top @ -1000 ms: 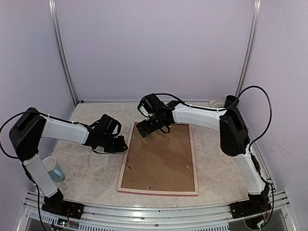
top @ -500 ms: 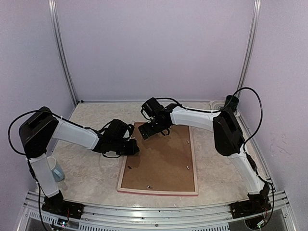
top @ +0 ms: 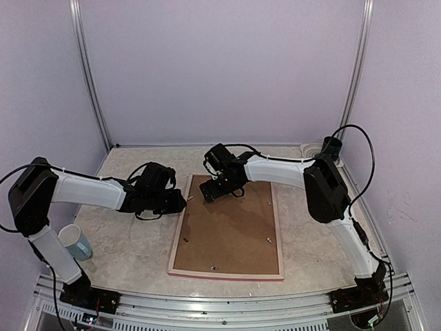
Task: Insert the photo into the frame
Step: Adjust the photo frame at the center of the board.
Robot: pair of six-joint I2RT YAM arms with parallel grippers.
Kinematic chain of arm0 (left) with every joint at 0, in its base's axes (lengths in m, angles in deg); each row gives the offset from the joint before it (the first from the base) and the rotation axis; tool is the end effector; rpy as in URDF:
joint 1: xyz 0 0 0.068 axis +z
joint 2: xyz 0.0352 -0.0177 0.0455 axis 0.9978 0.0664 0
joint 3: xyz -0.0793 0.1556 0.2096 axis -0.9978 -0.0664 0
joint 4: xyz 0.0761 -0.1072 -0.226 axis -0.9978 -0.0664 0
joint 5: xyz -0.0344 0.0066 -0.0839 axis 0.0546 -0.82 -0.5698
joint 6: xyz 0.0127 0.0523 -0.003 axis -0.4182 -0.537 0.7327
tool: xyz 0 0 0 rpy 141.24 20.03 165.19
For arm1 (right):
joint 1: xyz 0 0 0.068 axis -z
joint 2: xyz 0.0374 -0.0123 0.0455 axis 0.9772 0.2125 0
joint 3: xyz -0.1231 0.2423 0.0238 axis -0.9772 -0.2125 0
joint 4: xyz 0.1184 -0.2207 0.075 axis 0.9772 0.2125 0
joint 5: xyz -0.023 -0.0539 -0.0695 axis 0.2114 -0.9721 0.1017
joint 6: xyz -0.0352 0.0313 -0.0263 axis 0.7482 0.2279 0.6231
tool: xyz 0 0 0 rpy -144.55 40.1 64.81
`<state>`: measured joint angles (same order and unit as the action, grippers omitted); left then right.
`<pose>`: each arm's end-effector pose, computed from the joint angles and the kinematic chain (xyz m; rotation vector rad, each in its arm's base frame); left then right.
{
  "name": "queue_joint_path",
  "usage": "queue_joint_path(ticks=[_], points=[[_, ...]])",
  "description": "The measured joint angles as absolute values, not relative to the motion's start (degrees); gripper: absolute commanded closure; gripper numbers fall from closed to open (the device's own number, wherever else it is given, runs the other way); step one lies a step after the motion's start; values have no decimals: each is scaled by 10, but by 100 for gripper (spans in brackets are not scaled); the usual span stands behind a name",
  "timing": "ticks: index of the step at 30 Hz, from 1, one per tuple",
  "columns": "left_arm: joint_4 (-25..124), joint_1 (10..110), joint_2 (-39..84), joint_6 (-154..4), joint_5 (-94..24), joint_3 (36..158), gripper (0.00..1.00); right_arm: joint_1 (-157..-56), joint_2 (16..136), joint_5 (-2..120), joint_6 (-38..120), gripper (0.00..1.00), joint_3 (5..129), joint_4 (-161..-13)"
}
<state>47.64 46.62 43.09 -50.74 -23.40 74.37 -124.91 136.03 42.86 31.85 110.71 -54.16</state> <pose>0.2600 -0.2119 0.1627 0.0388 2.4412 -0.5500 0.3692 0.3908 0.1539 -0.6244 2.4631 0.2582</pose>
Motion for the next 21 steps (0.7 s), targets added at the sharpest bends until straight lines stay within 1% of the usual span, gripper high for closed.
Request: queue_joint_path(ticks=[4,10,21], points=[[451,490,411,-504,-212,743,74,-1248,1360,434,318,1,1106,-542],[439,494,441,-505,-218,730,69,-1248,1352,438,318,1,1090,-550],[481,480,469,-509,-236,717,69,-1248,1341,435,318,1,1071,-553]])
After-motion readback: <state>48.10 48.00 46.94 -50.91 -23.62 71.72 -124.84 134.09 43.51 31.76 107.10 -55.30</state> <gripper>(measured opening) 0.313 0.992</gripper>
